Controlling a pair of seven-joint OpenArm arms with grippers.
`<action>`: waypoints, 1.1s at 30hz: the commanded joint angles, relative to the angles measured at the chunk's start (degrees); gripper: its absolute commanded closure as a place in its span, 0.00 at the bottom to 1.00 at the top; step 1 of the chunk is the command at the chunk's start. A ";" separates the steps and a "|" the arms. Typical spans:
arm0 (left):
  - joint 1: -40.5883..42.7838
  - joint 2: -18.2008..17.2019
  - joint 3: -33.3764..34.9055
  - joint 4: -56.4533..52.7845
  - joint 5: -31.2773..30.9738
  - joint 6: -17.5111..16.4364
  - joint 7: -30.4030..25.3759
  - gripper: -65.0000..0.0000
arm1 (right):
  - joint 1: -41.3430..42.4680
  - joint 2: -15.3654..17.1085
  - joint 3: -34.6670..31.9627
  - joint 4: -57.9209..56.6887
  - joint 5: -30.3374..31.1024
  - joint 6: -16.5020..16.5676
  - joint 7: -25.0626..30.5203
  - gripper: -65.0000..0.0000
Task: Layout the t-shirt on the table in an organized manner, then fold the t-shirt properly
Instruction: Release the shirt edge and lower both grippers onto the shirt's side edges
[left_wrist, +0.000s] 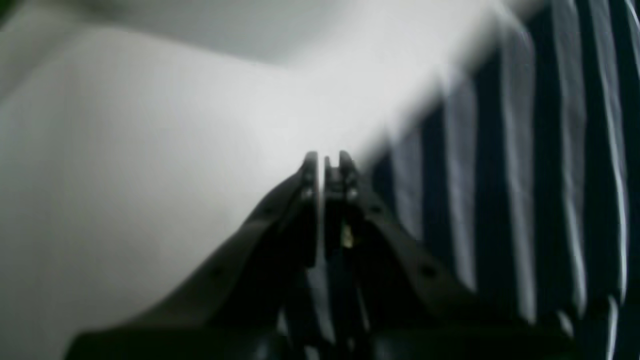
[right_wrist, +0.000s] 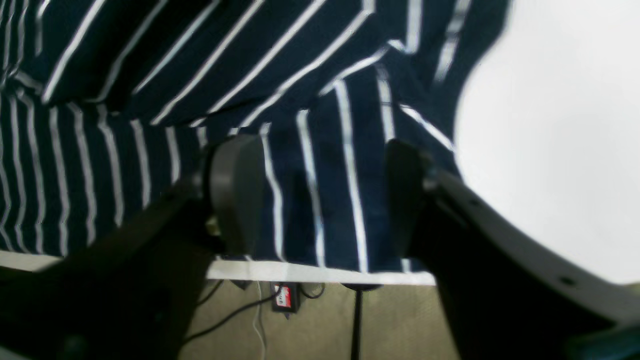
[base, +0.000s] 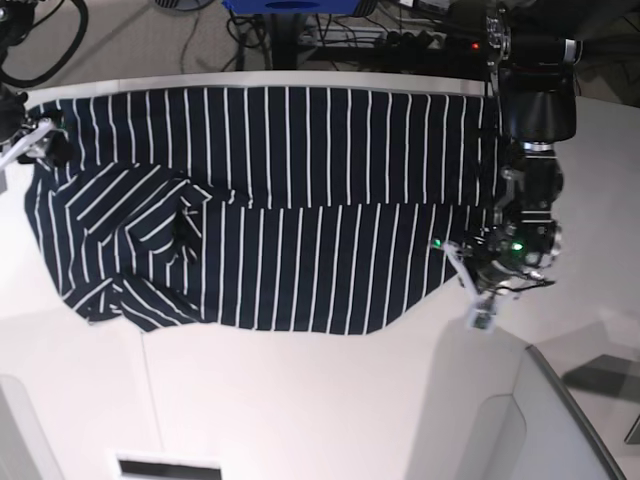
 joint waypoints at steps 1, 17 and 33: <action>-1.95 -1.46 -0.30 1.10 0.51 -2.53 1.02 1.00 | 0.19 0.68 0.27 1.00 1.08 0.08 0.99 0.49; -9.69 -6.38 6.99 -5.94 0.24 -10.88 8.58 0.17 | 0.27 0.68 -0.08 1.00 0.99 0.08 0.99 0.48; -12.85 -7.09 8.84 -18.51 -7.93 -17.47 3.22 0.72 | 0.27 0.68 -0.08 0.91 0.99 0.08 0.99 0.48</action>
